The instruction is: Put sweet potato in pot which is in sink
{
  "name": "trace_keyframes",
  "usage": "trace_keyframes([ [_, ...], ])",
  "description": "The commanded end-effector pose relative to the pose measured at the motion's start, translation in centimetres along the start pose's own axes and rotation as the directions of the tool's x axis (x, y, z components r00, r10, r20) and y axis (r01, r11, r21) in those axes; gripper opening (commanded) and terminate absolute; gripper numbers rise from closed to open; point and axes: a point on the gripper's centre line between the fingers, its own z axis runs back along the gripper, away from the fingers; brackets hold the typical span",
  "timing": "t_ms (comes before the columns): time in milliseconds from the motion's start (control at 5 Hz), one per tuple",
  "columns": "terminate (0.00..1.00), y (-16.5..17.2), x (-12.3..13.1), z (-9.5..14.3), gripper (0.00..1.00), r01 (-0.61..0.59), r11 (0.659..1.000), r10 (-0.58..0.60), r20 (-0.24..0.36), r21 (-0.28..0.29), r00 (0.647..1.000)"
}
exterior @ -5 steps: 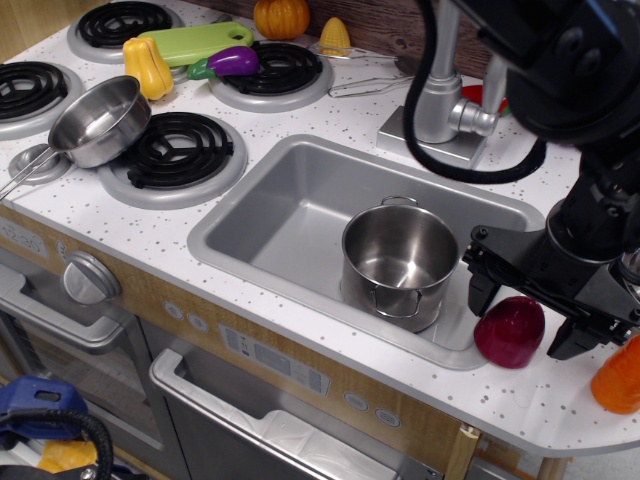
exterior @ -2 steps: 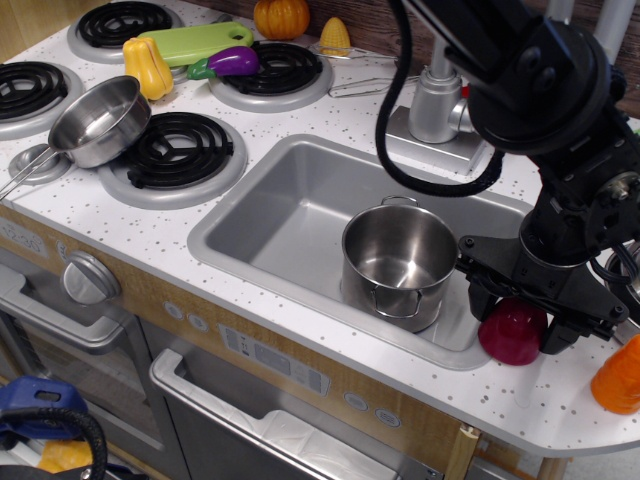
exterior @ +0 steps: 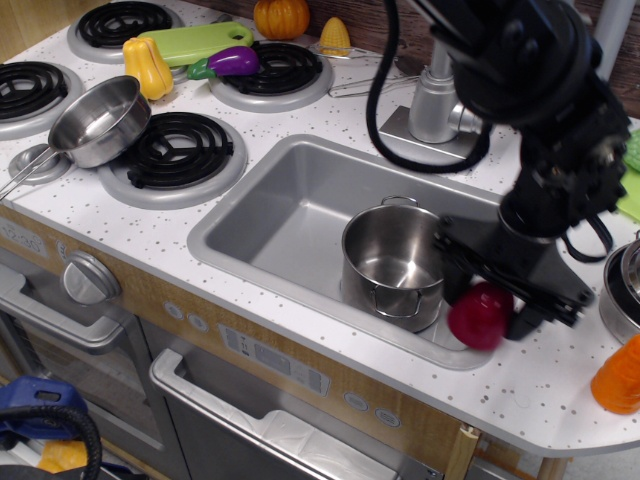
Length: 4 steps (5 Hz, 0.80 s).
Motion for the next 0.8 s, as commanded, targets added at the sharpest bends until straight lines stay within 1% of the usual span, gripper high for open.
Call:
trace_keyframes([
  [0, 0.00, 3.3, 2.7, 4.6, 0.00, 0.073, 0.996, -0.077, 0.103, 0.045, 0.992],
  [200, 0.00, 5.8, 3.4, 4.3, 0.00, 0.146, 0.986, -0.156, 0.163, 0.075, 0.974],
  [400, 0.00, 7.7, 4.5, 3.6, 0.00, 0.199, 0.975, -0.215, 0.199, 0.097, 0.956],
  [600, 0.00, 8.8, 5.4, 2.8, 1.00, 0.239, 0.968, -0.250, 0.231, 0.077, 0.940],
])
